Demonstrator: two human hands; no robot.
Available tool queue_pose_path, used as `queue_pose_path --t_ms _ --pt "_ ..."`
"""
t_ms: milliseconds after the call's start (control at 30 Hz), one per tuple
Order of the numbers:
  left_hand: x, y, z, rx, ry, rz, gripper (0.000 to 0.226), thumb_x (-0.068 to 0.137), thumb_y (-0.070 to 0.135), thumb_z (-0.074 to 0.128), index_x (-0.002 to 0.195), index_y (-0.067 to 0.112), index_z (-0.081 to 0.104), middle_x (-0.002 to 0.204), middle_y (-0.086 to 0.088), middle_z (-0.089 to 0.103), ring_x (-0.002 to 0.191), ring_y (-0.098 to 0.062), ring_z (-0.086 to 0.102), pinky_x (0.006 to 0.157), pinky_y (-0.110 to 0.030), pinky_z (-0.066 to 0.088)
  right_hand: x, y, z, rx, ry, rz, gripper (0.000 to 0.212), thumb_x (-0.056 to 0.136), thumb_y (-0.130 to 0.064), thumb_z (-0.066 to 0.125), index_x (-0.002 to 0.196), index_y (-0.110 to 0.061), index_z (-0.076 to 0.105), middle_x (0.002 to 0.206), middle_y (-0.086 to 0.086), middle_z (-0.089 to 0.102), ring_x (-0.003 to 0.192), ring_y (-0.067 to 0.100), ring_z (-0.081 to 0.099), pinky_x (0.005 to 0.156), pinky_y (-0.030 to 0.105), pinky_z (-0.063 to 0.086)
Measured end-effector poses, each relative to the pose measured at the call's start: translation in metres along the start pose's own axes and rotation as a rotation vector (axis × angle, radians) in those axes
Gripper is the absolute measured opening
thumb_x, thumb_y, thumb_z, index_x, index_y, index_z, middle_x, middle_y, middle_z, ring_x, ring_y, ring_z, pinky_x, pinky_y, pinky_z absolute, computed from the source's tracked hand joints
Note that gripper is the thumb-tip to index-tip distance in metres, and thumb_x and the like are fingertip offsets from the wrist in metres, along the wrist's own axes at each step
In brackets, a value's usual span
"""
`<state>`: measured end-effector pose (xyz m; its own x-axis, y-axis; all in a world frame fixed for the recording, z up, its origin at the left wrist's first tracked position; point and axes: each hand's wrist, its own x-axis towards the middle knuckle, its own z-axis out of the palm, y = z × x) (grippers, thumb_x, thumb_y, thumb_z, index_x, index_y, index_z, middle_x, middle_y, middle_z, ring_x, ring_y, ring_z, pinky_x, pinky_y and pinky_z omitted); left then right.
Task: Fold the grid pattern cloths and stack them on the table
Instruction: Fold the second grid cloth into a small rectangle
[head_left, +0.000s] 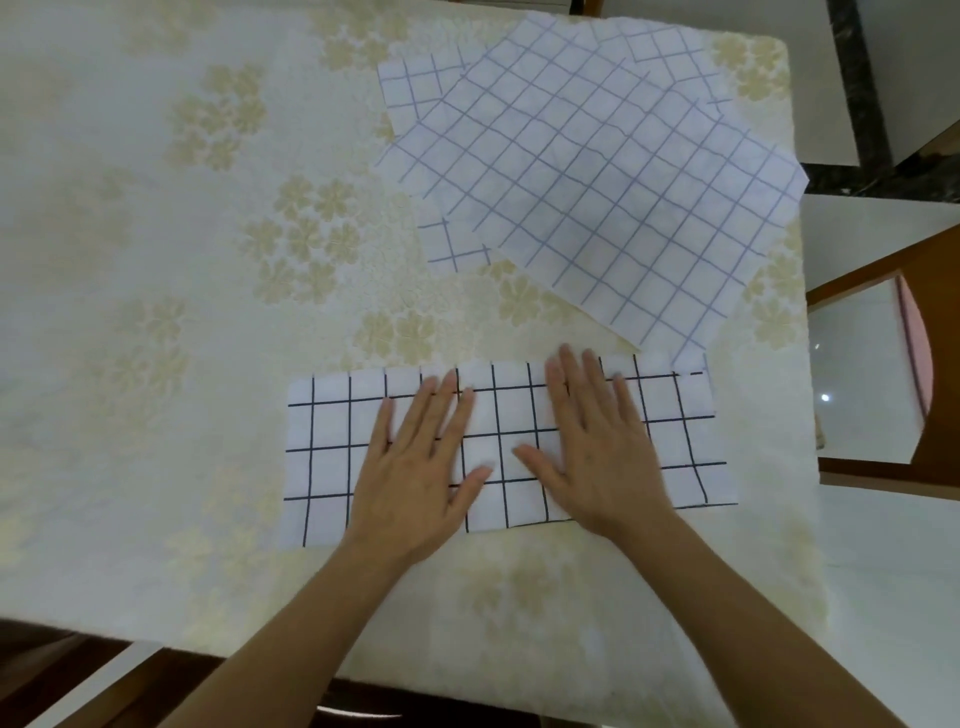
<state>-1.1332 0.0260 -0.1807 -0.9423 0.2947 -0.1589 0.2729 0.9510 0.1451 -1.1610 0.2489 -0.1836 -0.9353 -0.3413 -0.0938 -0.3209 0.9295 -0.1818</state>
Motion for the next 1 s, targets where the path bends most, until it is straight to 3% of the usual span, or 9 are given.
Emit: queue_pose_path --t_ms 467,700,1000 --pt "0.004 -0.017 0.008 0.029 -0.05 0.082 0.071 0.102 0.06 0.02 0.159 0.02 0.004 0.167 -0.001 -0.005 0.153 -0.019 -0.004 0.121 -0.052 0.016 -0.018 0.016 0.011 -0.058 -0.067 0.152 0.084 0.097 -0.069 0.015 0.159 -0.015 -0.002 0.167 0.004 -0.008 0.154 0.022 -0.008 0.124 0.051 0.009" --pt "-0.004 -0.055 0.006 0.019 -0.003 -0.04 0.071 0.102 0.057 0.023 0.159 0.019 0.005 0.167 -0.002 -0.001 0.153 -0.019 -0.001 0.123 -0.05 0.014 -0.034 0.068 0.003 -0.007 -0.042 0.292 0.084 0.097 -0.067 0.02 0.159 -0.018 -0.009 0.167 0.001 -0.012 0.153 0.019 -0.011 0.124 0.051 0.011" --pt "-0.005 -0.065 0.005 0.02 -0.002 -0.009 0.071 0.102 0.057 0.024 0.159 0.019 0.006 0.167 -0.003 0.001 0.153 -0.02 0.001 0.122 -0.052 0.014 -0.039 0.071 0.004 -0.008 -0.027 0.315 0.086 0.097 -0.065 0.023 0.158 -0.016 -0.009 0.167 0.002 -0.012 0.153 0.02 -0.011 0.124 0.05 0.009"
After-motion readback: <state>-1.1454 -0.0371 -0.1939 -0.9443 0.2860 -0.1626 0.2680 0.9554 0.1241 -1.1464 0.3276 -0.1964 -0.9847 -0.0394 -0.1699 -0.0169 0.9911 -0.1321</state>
